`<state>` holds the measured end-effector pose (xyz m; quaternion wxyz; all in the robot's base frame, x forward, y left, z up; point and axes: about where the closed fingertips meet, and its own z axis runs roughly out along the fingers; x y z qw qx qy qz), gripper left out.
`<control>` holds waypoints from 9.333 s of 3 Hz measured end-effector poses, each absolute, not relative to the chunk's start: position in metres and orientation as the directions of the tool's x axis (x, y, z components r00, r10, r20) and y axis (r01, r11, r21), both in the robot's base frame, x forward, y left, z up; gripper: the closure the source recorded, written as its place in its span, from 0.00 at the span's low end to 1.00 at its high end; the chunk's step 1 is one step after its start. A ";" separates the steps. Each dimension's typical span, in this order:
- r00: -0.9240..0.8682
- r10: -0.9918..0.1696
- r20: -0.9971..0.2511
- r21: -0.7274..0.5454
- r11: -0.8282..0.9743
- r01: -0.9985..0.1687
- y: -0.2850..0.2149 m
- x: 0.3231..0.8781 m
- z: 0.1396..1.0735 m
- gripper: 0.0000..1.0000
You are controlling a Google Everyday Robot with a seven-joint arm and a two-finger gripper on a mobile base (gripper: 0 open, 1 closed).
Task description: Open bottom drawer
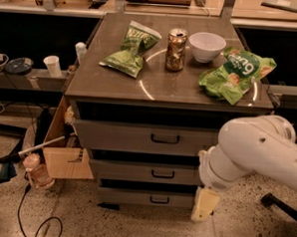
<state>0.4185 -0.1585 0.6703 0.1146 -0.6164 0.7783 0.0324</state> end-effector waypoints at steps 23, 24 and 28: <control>-0.211 -0.840 -0.501 -0.068 0.281 -0.957 -0.168 0.528 0.264 0.00; -0.211 -0.847 -0.489 -0.053 0.270 -0.961 -0.164 0.537 0.248 0.00; -0.269 -0.846 -0.460 0.050 0.278 -0.959 -0.144 0.485 0.225 0.00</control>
Offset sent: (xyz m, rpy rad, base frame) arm -0.0910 0.0233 -0.0570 0.0384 0.0849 -0.0083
